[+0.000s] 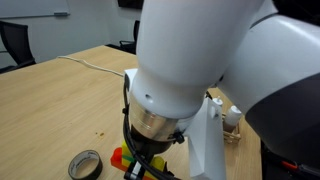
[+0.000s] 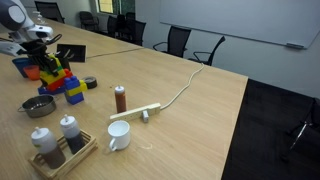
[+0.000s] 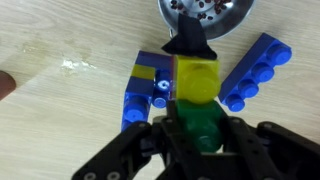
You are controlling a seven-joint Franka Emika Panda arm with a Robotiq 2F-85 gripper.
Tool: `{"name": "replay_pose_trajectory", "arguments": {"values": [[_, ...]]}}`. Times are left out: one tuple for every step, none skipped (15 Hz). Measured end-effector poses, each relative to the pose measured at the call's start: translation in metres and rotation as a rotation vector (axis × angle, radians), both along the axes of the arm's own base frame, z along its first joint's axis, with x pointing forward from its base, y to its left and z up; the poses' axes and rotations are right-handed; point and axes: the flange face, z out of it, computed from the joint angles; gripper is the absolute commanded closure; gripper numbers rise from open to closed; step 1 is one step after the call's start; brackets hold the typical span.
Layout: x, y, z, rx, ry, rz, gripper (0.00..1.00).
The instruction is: Stack the two stacks of building blocks together
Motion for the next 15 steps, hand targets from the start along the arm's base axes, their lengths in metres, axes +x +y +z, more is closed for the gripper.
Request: {"name": "replay_pose_trajectory", "arguments": {"values": [[0.001, 0.003, -0.003, 0.000, -0.001, -0.012, 0.89], [0.002, 0.005, -0.008, -0.002, -0.001, -0.021, 0.89], [0.003, 0.007, -0.010, -0.003, -0.002, -0.027, 0.89], [0.004, 0.008, -0.013, -0.004, -0.004, -0.032, 0.89], [0.006, 0.009, -0.015, -0.006, -0.006, -0.037, 0.89], [0.008, 0.010, -0.016, -0.008, -0.010, -0.042, 0.89], [0.010, 0.011, -0.017, -0.009, -0.013, -0.045, 0.89], [0.013, 0.011, -0.018, -0.010, -0.017, -0.048, 0.89], [0.015, 0.011, -0.018, -0.011, -0.021, -0.050, 0.89], [0.017, 0.011, -0.017, -0.013, -0.026, -0.051, 0.89], [0.019, 0.011, -0.017, -0.015, -0.030, -0.053, 0.89], [0.021, 0.012, -0.018, -0.020, -0.034, -0.053, 0.89], [0.023, 0.012, -0.019, -0.026, -0.035, -0.053, 0.89], [0.024, 0.012, -0.021, -0.032, -0.034, -0.054, 0.89], [0.025, 0.013, -0.022, -0.037, -0.032, -0.054, 0.89]]}}
